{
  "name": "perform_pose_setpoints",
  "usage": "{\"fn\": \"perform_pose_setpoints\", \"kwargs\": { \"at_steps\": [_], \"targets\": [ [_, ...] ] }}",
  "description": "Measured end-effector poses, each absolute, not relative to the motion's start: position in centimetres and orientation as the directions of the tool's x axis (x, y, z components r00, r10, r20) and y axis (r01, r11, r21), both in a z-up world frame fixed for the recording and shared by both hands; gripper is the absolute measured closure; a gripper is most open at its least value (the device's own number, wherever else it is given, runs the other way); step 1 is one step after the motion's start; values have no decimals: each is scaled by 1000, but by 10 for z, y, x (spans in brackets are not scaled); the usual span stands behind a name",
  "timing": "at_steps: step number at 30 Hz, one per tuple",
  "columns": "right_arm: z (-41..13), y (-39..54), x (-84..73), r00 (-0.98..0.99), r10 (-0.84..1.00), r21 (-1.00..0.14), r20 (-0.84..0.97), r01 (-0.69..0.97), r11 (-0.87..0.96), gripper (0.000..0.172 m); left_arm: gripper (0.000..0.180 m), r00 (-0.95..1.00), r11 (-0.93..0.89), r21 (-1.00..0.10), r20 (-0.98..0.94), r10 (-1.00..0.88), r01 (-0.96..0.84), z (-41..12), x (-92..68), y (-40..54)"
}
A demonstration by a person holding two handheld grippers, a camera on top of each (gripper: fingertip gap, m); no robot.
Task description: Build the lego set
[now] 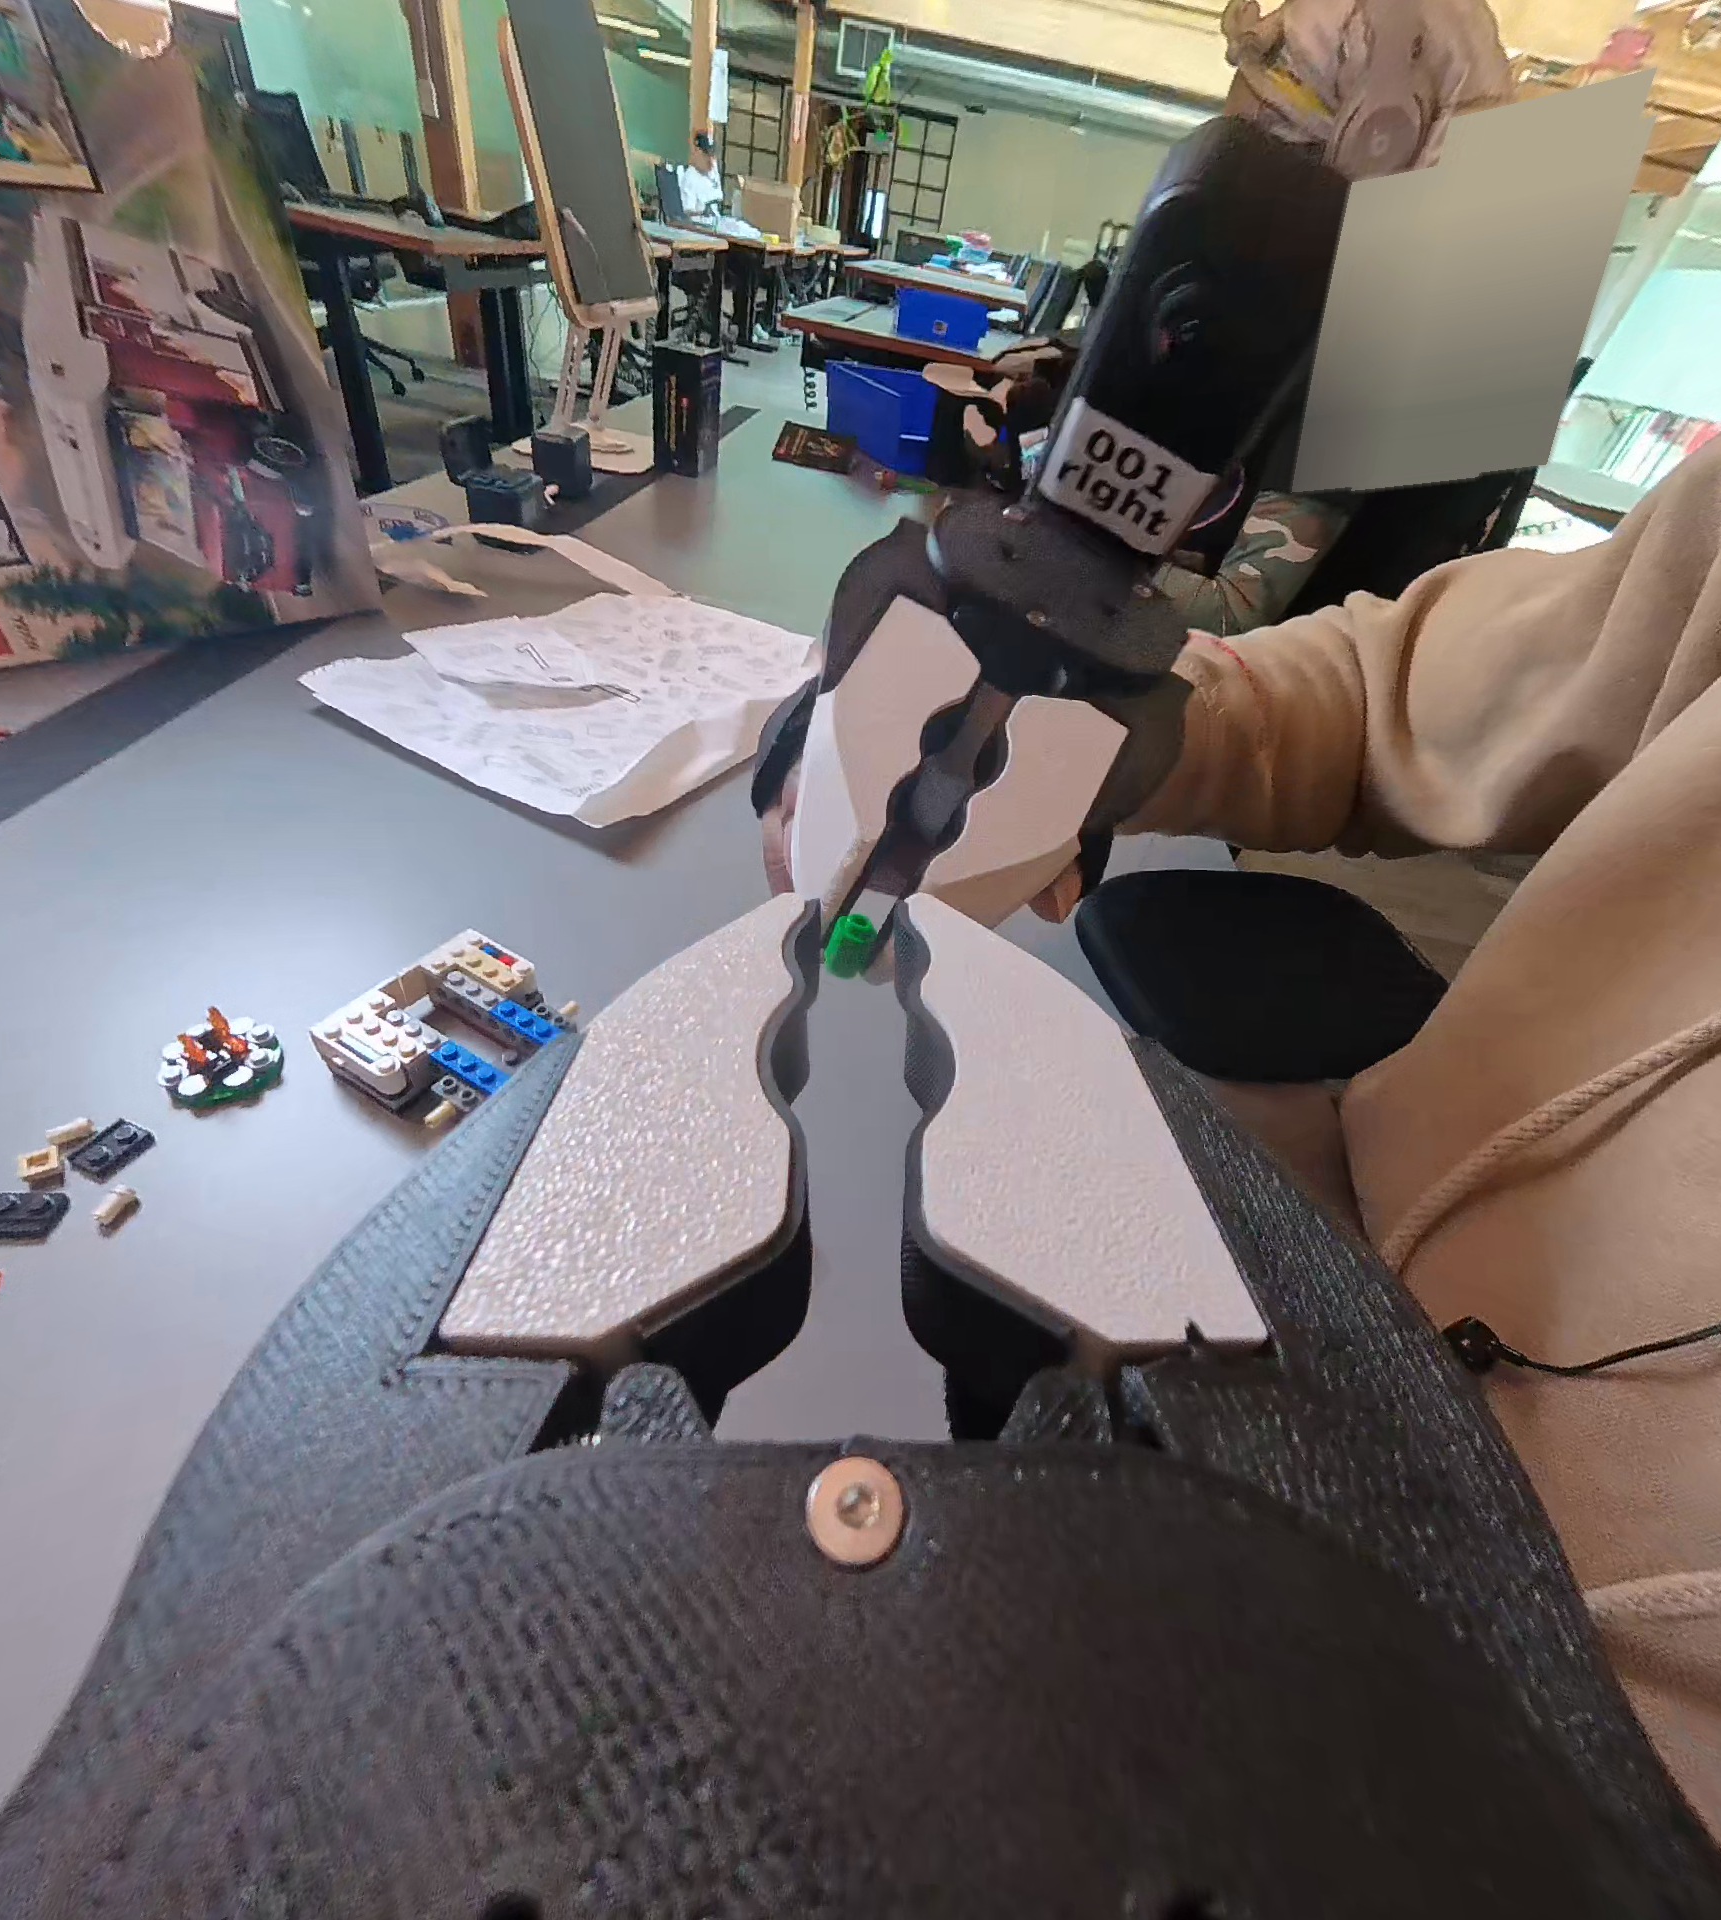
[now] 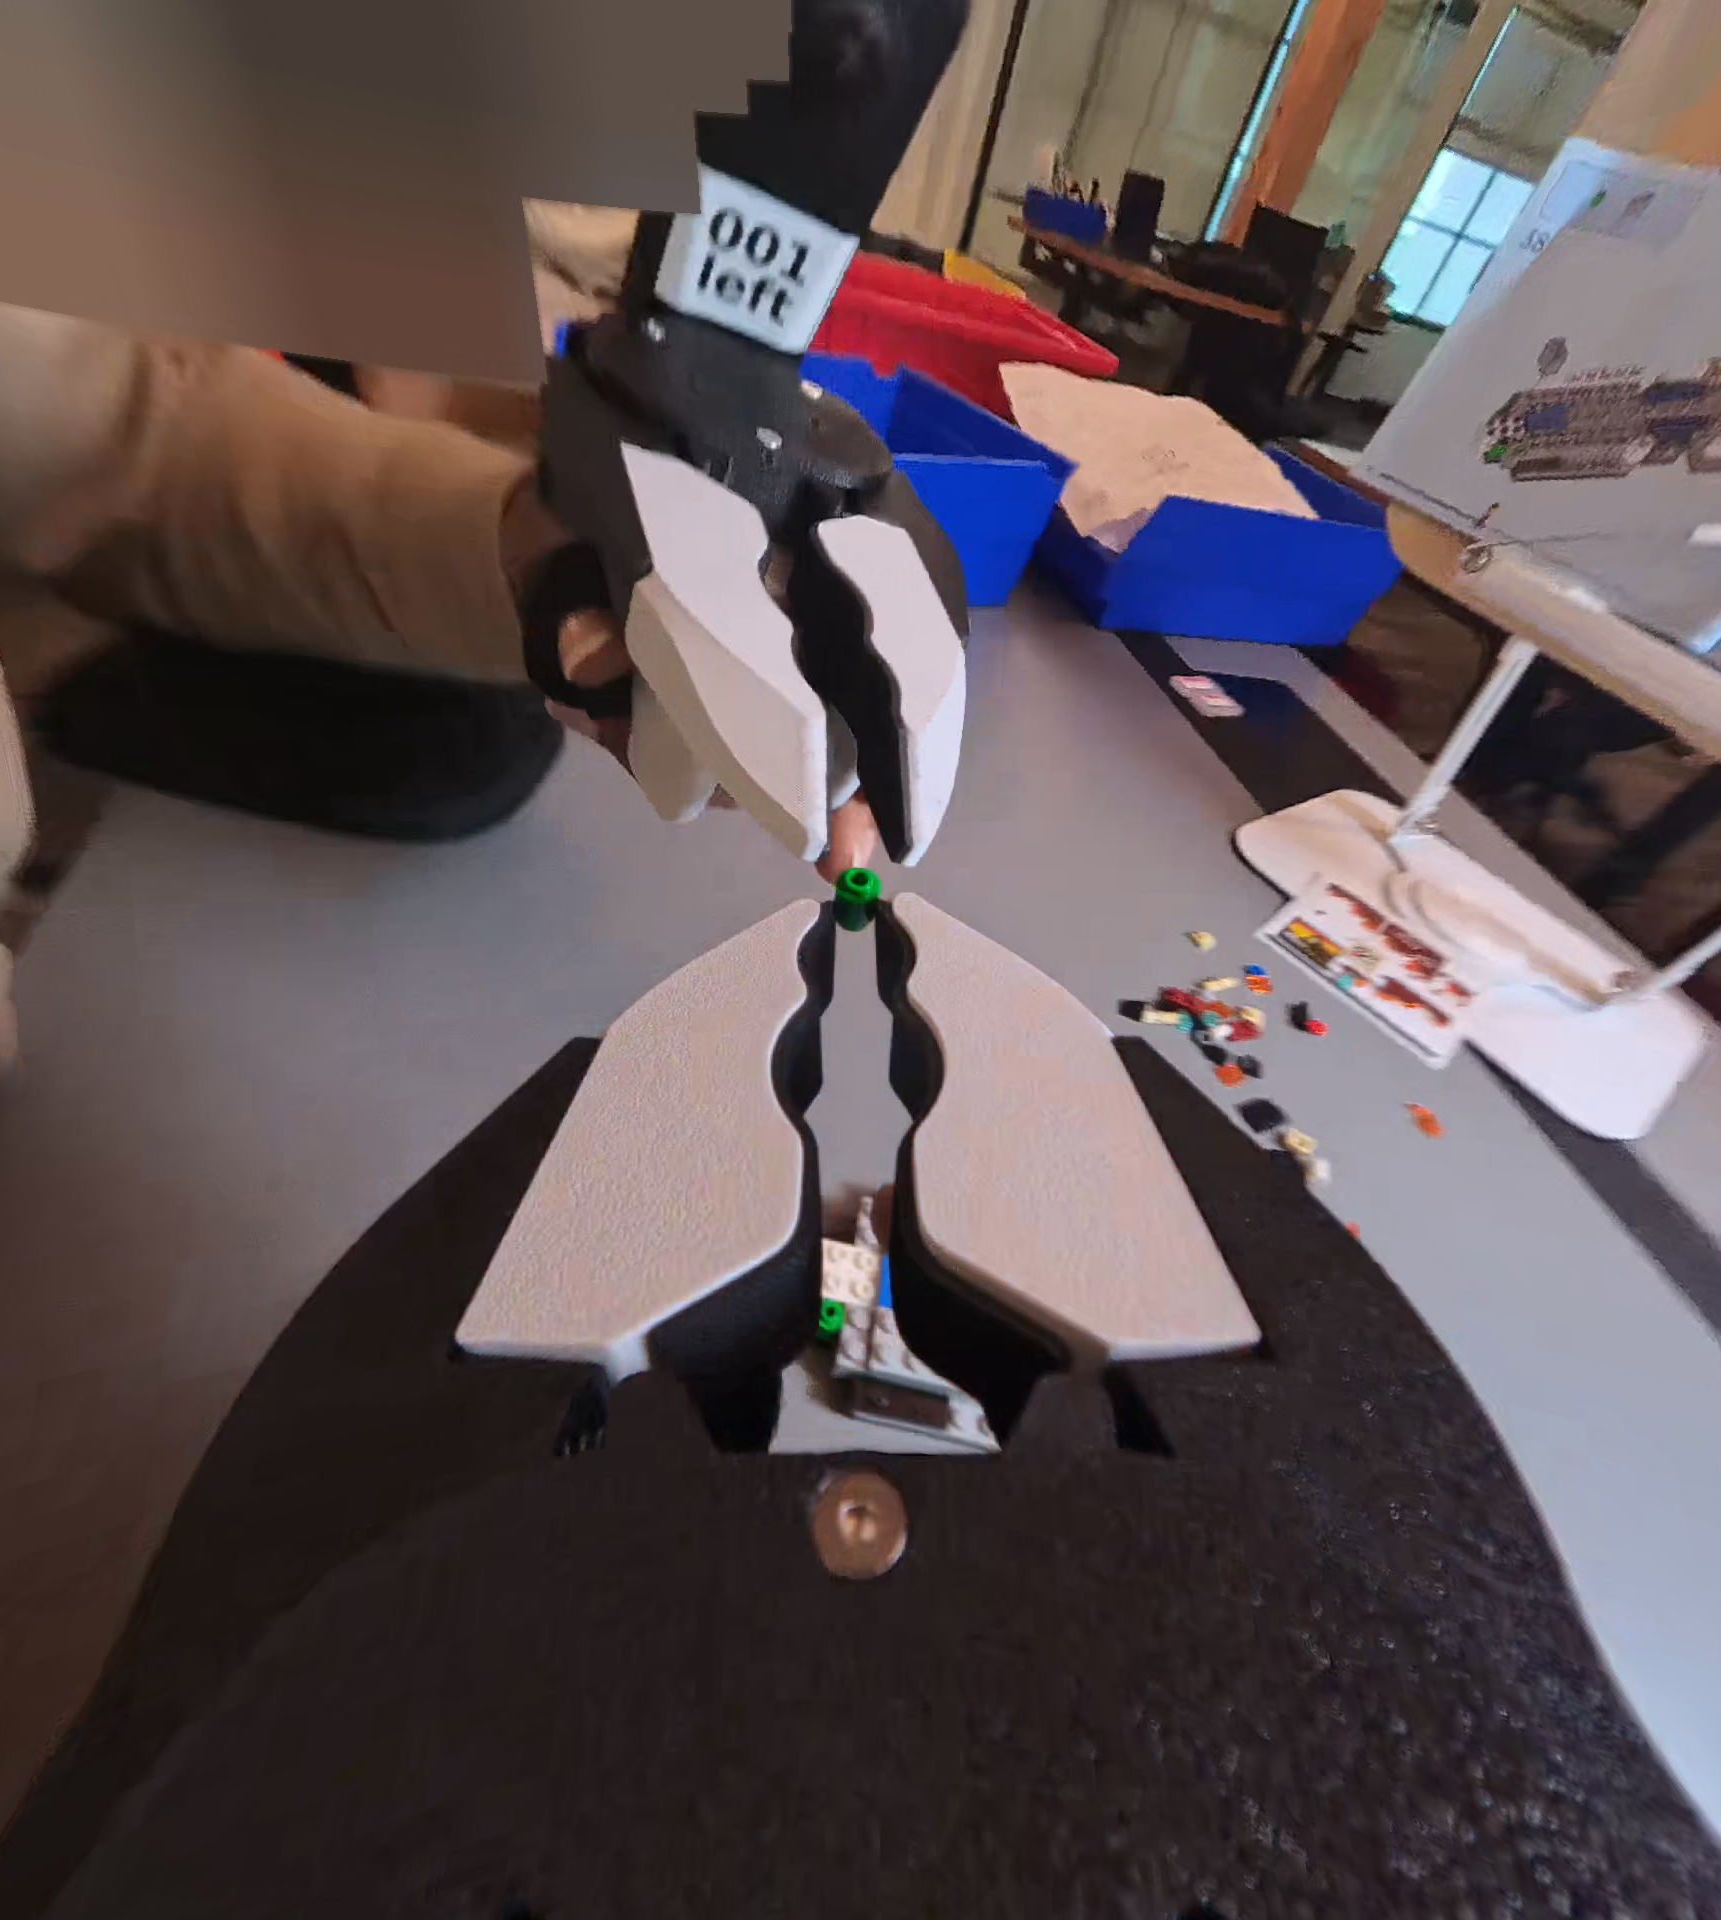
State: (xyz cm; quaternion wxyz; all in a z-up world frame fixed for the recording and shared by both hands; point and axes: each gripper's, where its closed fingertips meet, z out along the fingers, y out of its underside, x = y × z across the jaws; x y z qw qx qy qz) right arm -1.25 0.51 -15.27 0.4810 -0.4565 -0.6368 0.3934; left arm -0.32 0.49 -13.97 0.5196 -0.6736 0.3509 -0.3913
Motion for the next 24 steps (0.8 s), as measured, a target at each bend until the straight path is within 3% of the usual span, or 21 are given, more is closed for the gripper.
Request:
{"fn": "perform_pose_setpoints", "kwargs": {
  "at_steps": [14,24],
  "targets": [
    [-166,11,-13,-56,837,-776,545,345,528,164,172,509,-178,-960,44,-859,-218,-161,-3,10],
    [-152,10,-10,-8,885,-863,466,215,457,162,173,379,-314,-947,315,-870,66,-136,-4,5]
  ]
}}
